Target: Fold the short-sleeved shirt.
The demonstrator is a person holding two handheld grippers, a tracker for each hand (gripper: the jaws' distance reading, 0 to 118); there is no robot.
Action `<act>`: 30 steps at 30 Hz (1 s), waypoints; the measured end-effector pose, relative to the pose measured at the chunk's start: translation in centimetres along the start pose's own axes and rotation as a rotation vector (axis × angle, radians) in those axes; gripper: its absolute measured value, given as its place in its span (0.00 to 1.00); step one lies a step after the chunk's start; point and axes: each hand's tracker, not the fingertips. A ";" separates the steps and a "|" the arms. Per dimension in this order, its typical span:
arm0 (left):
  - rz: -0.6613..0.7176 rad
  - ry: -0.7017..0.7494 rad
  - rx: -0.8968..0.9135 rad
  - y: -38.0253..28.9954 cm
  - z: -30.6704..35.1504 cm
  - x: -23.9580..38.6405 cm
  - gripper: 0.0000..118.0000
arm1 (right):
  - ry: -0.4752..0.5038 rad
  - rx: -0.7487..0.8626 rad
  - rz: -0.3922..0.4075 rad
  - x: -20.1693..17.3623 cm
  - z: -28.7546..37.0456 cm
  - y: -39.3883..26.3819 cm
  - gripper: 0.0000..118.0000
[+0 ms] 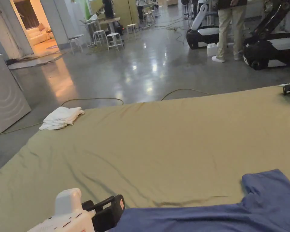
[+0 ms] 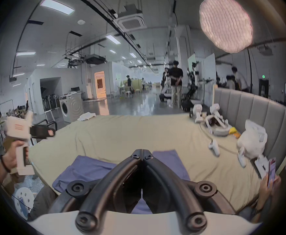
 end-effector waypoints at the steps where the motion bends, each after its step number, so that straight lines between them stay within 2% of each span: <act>1: 0.014 0.001 -0.034 -0.2 -3.4 -1.4 0.73 | -0.015 -0.029 -0.013 0.5 -0.4 -0.5 0.00; 3: 0.009 0.094 -0.162 -0.8 -9.5 -2.9 0.73 | -0.042 -0.086 -0.035 1.3 -1.5 -1.2 0.00; 6: 0.030 0.148 -0.269 -1.9 -15.5 -5.1 0.71 | -0.072 -0.128 -0.055 2.4 -2.0 -2.0 0.00; 7: 0.063 0.167 -0.314 -2.2 -17.3 -6.0 0.68 | -0.084 -0.143 -0.066 2.7 -2.2 -2.2 0.00; 9: 0.140 0.201 -0.354 -2.5 -19.8 -7.3 0.56 | -0.106 -0.164 -0.088 3.5 -2.3 -2.8 0.00; 12: 0.090 0.235 -0.357 -2.5 -21.0 -7.0 0.54 | -0.142 -0.212 -0.112 4.5 -2.7 -3.7 0.00; 14: -0.017 0.281 -0.380 -2.5 -20.7 -5.5 0.53 | -0.152 -0.236 -0.119 4.9 -2.9 -4.1 0.00; 15: -0.088 0.309 -0.383 -2.4 -20.6 -4.6 0.45 | -0.155 -0.249 -0.124 5.1 -3.2 -4.3 0.00; 17: -0.175 0.303 -0.388 -2.5 -20.8 -3.3 0.20 | -0.149 -0.270 -0.135 5.5 -4.2 -4.3 0.00; 19: -0.192 0.323 -0.417 -3.0 -21.5 -2.6 0.11 | -0.118 -0.286 -0.147 6.1 -6.4 -3.7 0.00; 21: -0.230 0.349 -0.444 -3.4 -22.5 -2.2 0.09 | -0.098 -0.296 -0.111 7.1 -9.6 -3.0 0.00; 22: -0.225 0.351 -0.447 -3.4 -22.8 -2.3 0.09 | -0.106 -0.313 -0.096 7.6 -11.4 -2.6 0.08; 23: -0.216 0.350 -0.451 -3.4 -23.0 -2.5 0.09 | -0.100 -0.362 -0.083 8.5 -13.5 -2.2 0.37; 24: -0.199 0.346 -0.461 -3.2 -22.9 -2.7 0.09 | -0.076 -0.423 -0.096 9.8 -16.6 -2.1 0.59; 25: -0.185 0.339 -0.468 -2.9 -22.8 -2.9 0.09 | -0.073 -0.468 -0.110 10.8 -19.5 -2.2 0.63; 28: -0.158 0.315 -0.479 -2.6 -22.8 -3.6 0.09 | -0.110 -0.527 -0.089 14.9 -26.7 -4.6 0.61; 30: -0.136 0.307 -0.487 -2.3 -22.9 -3.8 0.09 | -0.182 -0.663 -0.147 16.9 -30.9 -6.1 0.61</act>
